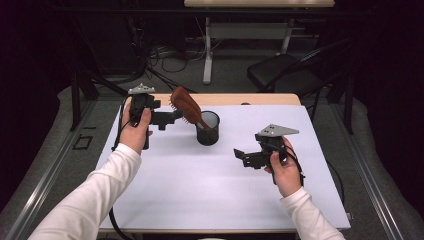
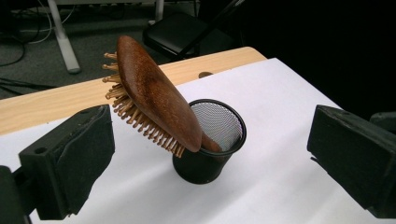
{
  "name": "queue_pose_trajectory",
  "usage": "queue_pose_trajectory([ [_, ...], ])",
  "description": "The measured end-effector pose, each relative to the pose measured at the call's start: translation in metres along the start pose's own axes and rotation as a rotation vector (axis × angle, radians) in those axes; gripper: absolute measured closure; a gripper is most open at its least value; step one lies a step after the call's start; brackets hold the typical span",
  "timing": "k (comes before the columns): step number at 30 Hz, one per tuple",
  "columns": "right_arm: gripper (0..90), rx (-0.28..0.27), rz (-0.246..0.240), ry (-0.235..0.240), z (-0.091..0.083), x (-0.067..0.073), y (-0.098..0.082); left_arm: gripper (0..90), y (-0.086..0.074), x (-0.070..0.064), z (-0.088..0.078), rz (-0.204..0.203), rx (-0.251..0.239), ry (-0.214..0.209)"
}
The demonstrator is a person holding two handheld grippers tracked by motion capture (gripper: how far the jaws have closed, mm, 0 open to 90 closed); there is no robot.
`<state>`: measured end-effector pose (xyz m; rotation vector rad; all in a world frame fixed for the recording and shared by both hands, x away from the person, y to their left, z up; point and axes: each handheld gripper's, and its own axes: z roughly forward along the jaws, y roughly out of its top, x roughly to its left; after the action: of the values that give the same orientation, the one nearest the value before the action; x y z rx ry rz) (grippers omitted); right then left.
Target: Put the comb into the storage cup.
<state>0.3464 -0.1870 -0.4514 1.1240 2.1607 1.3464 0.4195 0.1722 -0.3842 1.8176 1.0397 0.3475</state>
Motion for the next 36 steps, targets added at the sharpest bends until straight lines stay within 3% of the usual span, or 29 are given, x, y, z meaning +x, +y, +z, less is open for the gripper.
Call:
queue_pose_trajectory([
  [13,4.9,-0.007,-0.017,-0.029,-0.015,-0.003,-0.001,1.0,-0.011,-0.004,-0.012,0.019,0.014,-0.017],
  [23,4.8,-0.004,-0.011,-0.049,-0.024,-0.008,-0.007,1.0,-0.022,-0.001,-0.022,0.024,0.020,-0.006],
  [36,4.9,-0.004,0.017,-0.080,-0.037,-0.020,-0.021,1.0,-0.043,0.008,-0.027,-0.006,0.019,-0.001],
])
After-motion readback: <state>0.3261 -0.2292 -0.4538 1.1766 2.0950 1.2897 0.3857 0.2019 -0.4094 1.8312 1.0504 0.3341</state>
